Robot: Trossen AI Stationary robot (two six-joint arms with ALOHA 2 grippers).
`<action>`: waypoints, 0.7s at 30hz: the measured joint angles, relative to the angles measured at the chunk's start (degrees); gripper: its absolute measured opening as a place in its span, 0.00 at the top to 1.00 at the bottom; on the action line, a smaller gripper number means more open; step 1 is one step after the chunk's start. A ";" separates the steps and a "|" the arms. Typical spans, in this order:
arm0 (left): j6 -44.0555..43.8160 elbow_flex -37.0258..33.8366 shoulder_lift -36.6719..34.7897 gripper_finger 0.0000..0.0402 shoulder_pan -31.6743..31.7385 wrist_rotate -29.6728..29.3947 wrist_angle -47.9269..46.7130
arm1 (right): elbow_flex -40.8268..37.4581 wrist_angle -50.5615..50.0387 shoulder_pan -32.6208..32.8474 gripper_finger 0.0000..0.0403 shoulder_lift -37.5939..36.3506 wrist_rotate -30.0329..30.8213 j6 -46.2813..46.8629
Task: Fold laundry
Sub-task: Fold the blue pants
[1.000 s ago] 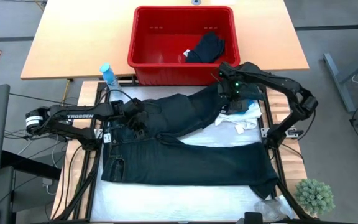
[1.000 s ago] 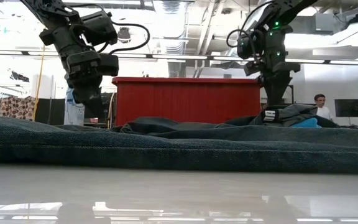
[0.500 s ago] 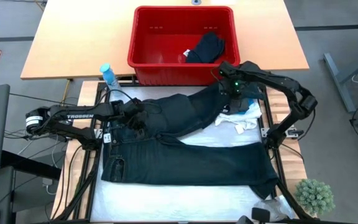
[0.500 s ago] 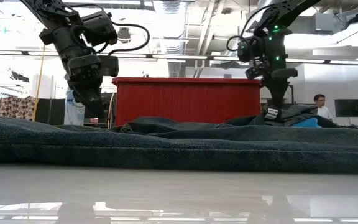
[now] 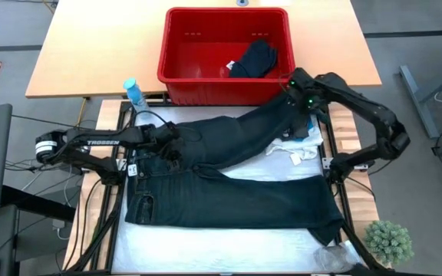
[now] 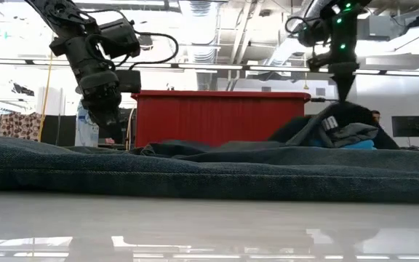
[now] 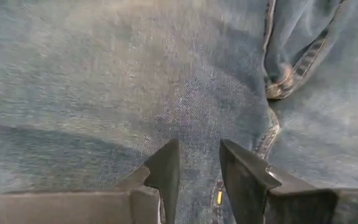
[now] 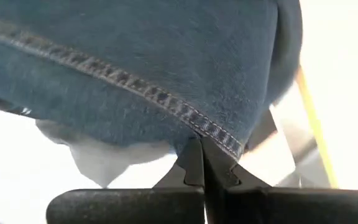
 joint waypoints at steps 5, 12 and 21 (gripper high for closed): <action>0.50 0.00 4.71 0.74 -0.80 0.42 1.49 | 0.00 -3.91 -1.23 0.97 -3.62 4.86 6.29; 0.46 0.10 12.27 0.74 -2.19 1.12 4.49 | 0.00 -5.14 -0.79 0.97 -6.34 3.69 9.10; 0.41 0.13 14.26 0.74 -2.89 3.23 6.63 | 4.82 -2.57 3.90 0.97 -7.11 16.76 10.22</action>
